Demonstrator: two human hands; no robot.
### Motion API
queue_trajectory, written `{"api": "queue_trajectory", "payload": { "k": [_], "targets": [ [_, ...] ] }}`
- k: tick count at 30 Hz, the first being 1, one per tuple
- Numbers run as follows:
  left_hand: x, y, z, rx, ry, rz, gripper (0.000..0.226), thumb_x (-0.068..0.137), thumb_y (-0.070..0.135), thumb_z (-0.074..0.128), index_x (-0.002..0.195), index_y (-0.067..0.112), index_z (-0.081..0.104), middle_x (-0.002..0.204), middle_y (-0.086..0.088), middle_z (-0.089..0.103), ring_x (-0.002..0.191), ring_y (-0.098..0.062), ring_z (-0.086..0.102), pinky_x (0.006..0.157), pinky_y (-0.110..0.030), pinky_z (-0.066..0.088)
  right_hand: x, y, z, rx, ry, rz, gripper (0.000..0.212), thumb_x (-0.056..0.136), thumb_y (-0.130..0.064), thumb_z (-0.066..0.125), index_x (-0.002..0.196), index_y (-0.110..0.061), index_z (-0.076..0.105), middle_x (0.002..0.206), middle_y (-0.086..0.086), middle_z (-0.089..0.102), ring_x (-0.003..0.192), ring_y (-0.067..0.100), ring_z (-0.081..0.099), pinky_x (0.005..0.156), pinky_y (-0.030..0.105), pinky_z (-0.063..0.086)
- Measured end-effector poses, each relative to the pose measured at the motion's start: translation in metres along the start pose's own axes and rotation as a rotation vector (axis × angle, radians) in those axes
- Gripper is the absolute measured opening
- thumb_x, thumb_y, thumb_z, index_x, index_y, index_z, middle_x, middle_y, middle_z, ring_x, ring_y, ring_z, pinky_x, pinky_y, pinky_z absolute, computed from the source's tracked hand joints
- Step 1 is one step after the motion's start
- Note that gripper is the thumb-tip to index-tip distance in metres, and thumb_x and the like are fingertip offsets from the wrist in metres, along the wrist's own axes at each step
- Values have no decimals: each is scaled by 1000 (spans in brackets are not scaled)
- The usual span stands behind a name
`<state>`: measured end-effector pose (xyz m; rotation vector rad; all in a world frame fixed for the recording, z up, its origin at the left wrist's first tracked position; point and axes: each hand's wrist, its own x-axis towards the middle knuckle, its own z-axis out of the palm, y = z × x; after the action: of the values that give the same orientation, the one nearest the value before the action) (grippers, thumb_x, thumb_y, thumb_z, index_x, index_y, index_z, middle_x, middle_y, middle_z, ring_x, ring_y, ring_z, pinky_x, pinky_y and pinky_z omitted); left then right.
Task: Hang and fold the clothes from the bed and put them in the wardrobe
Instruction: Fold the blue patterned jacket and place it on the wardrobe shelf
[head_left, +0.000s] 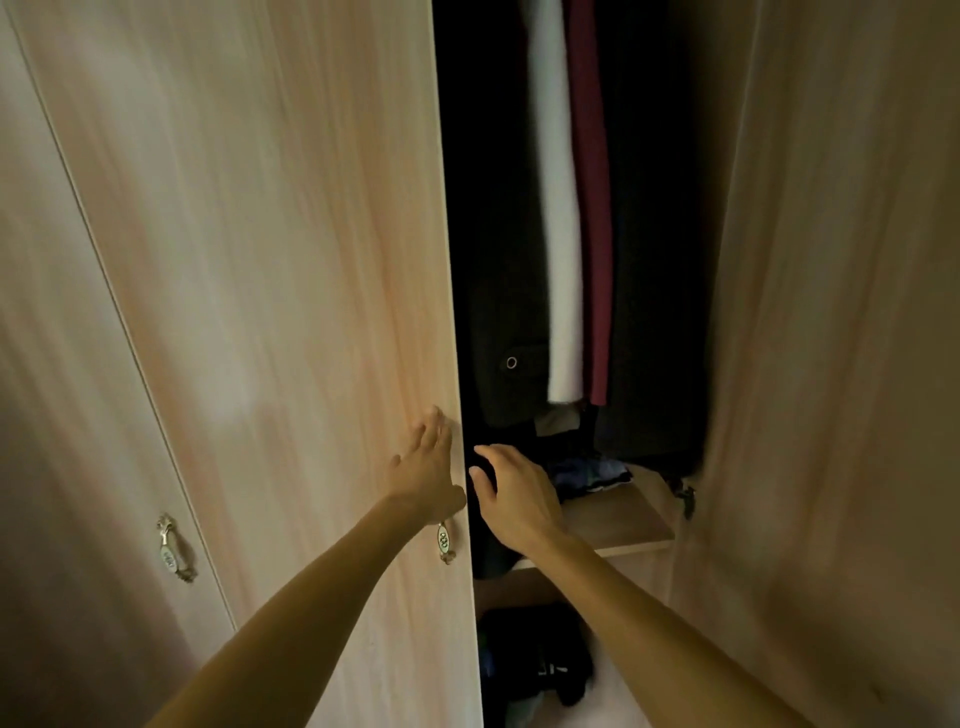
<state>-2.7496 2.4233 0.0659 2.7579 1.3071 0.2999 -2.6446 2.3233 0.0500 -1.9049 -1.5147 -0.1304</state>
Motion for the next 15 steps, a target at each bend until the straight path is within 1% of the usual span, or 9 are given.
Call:
{"api": "queue_trajectory", "payload": {
  "k": [2, 4, 8, 11, 13, 15],
  "targets": [
    [-13, 8, -1, -87, 38, -15, 81, 92, 32, 49, 151, 16, -2, 160, -1, -5, 147, -24, -2, 115, -49, 21, -9, 0, -5, 5, 1, 4, 42, 100, -34, 41, 139, -17, 45, 141, 0, 48, 127, 18, 46, 104, 30, 37],
    [-36, 20, -6, -139, 92, 4, 68, 97, 37, 40, 151, 15, 5, 159, -3, 10, 146, -25, 8, 114, -45, 22, -21, -1, -17, -5, 33, 12, 42, 100, -35, 41, 138, -18, 46, 140, 0, 49, 125, 18, 48, 103, 31, 39],
    [-88, 37, -14, -236, 242, 88, 54, 100, 41, 34, 146, 14, 28, 147, -6, 39, 136, -23, 34, 109, -40, 30, -56, -10, -43, -48, 80, 38, 41, 99, -36, 43, 135, -18, 49, 138, 2, 52, 121, 22, 52, 100, 36, 43],
    [-124, 55, -10, -348, 318, 132, 49, 99, 40, 36, 140, 14, 41, 139, -7, 50, 126, -25, 47, 105, -42, 37, -94, -17, -61, -23, 100, 76, 41, 98, -35, 44, 134, -17, 50, 136, 4, 53, 121, 23, 52, 101, 38, 42],
    [-149, 72, -2, -393, 347, 183, 46, 99, 38, 38, 136, 12, 47, 133, -10, 54, 120, -28, 52, 101, -43, 40, -128, -18, -74, -34, 106, 102, 40, 98, -34, 45, 134, -17, 51, 135, 3, 54, 122, 22, 51, 101, 35, 41],
    [-172, 92, 6, -431, 346, 217, 43, 99, 36, 40, 132, 10, 50, 128, -13, 57, 115, -32, 55, 96, -42, 42, -163, -15, -90, -84, 97, 144, 39, 99, -34, 45, 134, -18, 51, 134, 3, 54, 122, 21, 50, 98, 32, 39]
  ]
}}
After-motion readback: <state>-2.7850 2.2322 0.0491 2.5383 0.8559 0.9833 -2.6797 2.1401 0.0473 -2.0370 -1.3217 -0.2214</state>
